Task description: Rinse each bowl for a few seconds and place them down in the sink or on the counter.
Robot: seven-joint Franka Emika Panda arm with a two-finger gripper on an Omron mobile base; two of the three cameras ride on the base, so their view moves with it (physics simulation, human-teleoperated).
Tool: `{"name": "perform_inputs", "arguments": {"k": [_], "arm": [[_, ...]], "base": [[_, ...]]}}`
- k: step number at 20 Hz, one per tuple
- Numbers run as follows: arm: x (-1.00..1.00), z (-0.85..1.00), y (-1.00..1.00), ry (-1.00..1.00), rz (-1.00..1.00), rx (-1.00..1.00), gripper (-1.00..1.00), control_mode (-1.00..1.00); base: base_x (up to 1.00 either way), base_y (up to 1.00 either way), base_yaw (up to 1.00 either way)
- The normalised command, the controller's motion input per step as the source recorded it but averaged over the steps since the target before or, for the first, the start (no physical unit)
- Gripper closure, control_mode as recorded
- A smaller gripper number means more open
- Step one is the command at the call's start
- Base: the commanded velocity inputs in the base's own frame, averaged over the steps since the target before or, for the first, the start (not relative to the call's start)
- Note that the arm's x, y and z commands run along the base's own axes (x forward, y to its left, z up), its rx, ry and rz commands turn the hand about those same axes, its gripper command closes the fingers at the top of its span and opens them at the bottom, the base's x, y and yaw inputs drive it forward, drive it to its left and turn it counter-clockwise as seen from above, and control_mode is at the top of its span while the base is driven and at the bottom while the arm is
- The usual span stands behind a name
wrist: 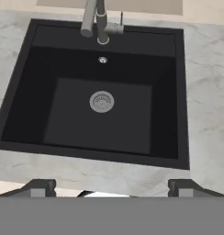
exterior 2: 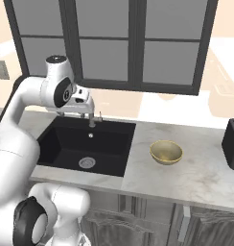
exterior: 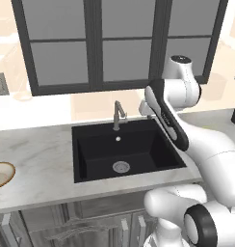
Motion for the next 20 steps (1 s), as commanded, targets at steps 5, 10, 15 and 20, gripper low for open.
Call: {"name": "perform_inputs", "arguments": {"k": [5, 10, 15, 20], "arm": [[-0.41, 0.00, 0.00, -0.15, 0.00, -0.03, -1.00, -1.00], [-0.33, 0.00, 0.00, -0.09, 0.00, -0.01, -1.00, -1.00], [-0.15, -0.01, 0.00, -0.17, 0.00, -0.05, -1.00, -1.00], [-0.04, -0.12, 0.01, -0.15, 0.00, -0.01, -1.00, -1.00]], "base": [[0.00, 0.00, 0.00], [0.00, 0.00, 0.00], [0.00, 0.00, 0.00], [0.00, 0.00, 0.00]]}}
